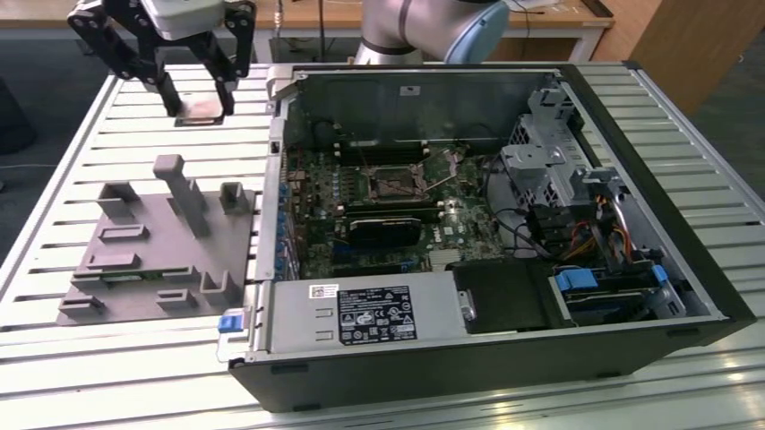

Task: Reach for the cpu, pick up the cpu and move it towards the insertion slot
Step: 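Pick up the cpu and move it towards the insertion slot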

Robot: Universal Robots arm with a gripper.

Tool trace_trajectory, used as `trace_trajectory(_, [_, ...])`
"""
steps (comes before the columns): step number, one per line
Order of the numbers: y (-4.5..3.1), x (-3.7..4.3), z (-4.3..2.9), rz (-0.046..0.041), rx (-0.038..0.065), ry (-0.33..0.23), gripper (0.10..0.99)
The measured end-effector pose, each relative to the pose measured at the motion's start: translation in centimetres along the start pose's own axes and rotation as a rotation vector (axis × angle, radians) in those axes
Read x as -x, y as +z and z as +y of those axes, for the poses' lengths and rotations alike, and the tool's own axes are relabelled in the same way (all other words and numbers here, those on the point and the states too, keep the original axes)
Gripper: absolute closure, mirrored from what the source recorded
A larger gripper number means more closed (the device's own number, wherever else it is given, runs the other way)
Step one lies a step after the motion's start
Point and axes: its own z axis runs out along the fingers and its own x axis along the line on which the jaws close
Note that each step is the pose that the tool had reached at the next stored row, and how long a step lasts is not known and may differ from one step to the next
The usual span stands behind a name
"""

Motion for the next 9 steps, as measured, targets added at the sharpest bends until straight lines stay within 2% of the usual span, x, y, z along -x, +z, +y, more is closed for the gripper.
trace_trajectory(4, [0.00, 1.39, 0.04, -0.0006, 0.000, 0.000, 0.545])
trace_trajectory(9, [0.02, 2.87, 0.07, -0.0100, 0.000, 0.000, 0.545])
